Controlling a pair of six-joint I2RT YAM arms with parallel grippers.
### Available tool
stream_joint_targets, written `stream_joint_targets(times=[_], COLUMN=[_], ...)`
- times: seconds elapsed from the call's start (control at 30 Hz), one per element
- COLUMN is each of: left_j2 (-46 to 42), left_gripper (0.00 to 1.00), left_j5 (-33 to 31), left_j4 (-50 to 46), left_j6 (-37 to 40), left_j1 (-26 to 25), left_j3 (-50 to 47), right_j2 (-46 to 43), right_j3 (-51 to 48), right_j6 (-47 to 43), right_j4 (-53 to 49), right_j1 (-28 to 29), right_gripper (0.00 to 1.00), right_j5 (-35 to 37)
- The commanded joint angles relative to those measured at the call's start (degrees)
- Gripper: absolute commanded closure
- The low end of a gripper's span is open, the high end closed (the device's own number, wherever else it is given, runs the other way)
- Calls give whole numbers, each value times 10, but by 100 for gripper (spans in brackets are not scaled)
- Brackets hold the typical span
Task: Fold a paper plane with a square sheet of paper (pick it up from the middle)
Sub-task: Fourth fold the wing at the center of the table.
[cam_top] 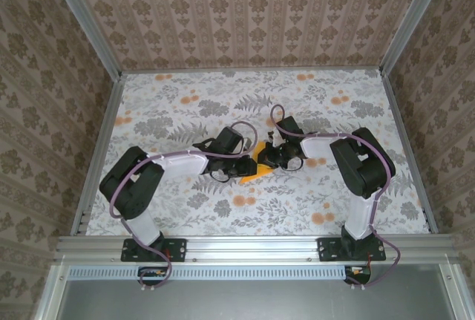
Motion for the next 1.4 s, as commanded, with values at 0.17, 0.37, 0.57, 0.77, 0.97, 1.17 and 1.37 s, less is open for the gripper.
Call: stream_joint_targets(times=[0.17,0.37,0.57,0.77,0.97,1.17,1.37], left_j2=[27,28,25,26,27,18,-4], left_gripper=[76,77,77,77,78,78,78], left_j5=[12,0,-17,-28,-41,-37,-36], left_j4=[-9,-16,-30,-39,-51,-57,-59], left_j6=[-14,-14,-11,-10,-5,0,1], left_j1=[-2,1,4,6,6,2,-18], left_j3=[2,0,-4,-7,-6,0,9], right_j2=[37,40,41,41,41,41,41], right_j3=[-4,-3,-4,-5,-5,-6,-6], right_j6=[-6,-5,-6,-6,-6,-6,-6], right_j4=[-51,-53,-55,-56,-56,-55,-56], right_j1=[-5,-5,-7,-7,-7,-7,-7], right_gripper=[90,90,90,90,90,90,90], right_j5=[64,64,66,67,68,68,69])
